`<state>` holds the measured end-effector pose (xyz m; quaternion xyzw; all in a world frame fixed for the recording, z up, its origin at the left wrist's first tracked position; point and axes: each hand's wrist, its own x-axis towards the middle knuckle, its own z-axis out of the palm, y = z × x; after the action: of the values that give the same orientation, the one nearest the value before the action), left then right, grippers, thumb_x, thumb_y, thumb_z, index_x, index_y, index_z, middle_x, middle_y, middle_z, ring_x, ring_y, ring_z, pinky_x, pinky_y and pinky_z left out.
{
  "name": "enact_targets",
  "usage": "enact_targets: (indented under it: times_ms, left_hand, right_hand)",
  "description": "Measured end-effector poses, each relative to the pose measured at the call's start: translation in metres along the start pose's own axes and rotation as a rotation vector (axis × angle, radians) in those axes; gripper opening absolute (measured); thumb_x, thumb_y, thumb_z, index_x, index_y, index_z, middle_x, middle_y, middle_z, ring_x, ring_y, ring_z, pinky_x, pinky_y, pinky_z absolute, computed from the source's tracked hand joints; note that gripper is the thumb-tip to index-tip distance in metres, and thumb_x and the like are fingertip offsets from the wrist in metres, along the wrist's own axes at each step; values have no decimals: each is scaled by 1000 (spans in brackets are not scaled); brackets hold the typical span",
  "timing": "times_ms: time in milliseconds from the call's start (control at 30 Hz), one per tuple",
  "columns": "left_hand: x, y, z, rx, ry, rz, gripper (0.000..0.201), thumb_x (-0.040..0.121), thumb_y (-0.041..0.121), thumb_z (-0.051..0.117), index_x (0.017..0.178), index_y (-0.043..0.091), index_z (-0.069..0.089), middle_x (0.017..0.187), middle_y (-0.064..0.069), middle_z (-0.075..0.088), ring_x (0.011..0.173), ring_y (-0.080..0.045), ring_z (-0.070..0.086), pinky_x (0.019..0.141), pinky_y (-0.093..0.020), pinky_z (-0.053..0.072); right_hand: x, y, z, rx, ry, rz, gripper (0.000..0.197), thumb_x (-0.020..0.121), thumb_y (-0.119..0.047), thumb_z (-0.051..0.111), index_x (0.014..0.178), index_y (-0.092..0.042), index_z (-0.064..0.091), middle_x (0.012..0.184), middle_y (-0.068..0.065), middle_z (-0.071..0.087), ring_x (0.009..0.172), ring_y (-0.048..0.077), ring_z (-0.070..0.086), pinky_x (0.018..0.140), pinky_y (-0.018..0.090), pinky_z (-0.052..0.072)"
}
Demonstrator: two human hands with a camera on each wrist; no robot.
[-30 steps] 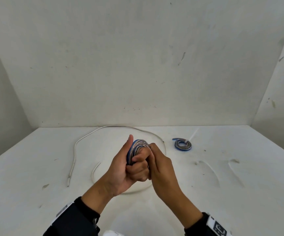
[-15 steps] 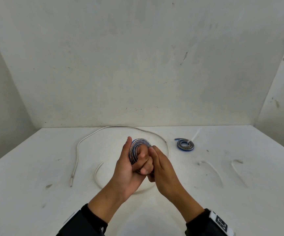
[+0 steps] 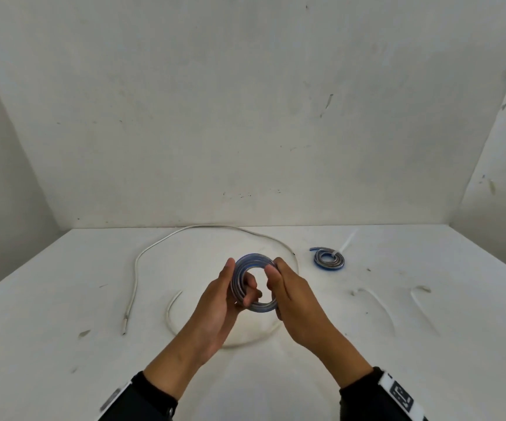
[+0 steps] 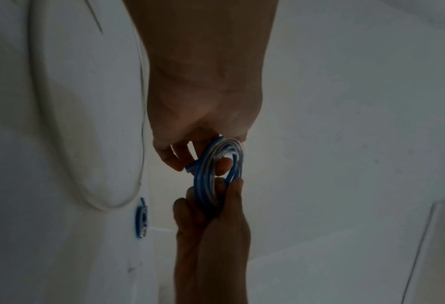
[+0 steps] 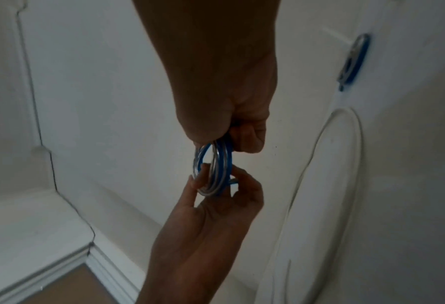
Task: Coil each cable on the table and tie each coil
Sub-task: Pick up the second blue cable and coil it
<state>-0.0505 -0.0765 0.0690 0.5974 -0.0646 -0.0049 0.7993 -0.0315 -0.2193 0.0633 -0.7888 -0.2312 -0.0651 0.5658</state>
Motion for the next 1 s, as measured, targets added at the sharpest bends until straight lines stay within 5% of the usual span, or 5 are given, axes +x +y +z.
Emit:
enact_targets:
  times_ms: [233,367,733,833,1000]
  left_hand:
    - [9,14,-6,374,15,-15,49,102,40,25,103,9,62,82,-16,70,76,-20,69,80,-31,55]
    - [15,31,-3,713,-136,-94,33,100,40,36,99,14,57,70,-8,63,60,-16,62,71,-28,52]
    - [18,11,4,485,32,31,22,97,31,48,88,11,48,55,4,29,50,-14,26,59,-32,38]
    - [15,6,8,373,36,37,20,99,28,45,87,11,47,56,4,27,50,-14,23,58,-29,38]
    - [19,7,2,528,-95,-61,35,102,26,32,89,6,58,53,-2,47,53,-21,53,69,-28,48]
  right_hand:
    - [7,1,-8,-299,-195,-76,30,102,-43,30,76,-31,39,66,-13,49,64,4,48,61,19,36]
    - [6,1,-9,-296,-309,-117,25,104,-37,31,89,-33,51,84,-11,64,79,9,59,77,30,47]
    - [-4,18,-10,-162,-131,-3,34,100,-36,42,83,-6,43,73,12,46,63,13,37,61,36,38]
    - [-5,16,-6,-195,-93,-10,32,101,-38,38,79,-16,41,66,2,45,57,13,36,57,30,33]
    - [-4,25,-17,-444,-176,-92,29,102,-39,31,82,-19,38,61,-6,40,55,15,36,57,31,30]
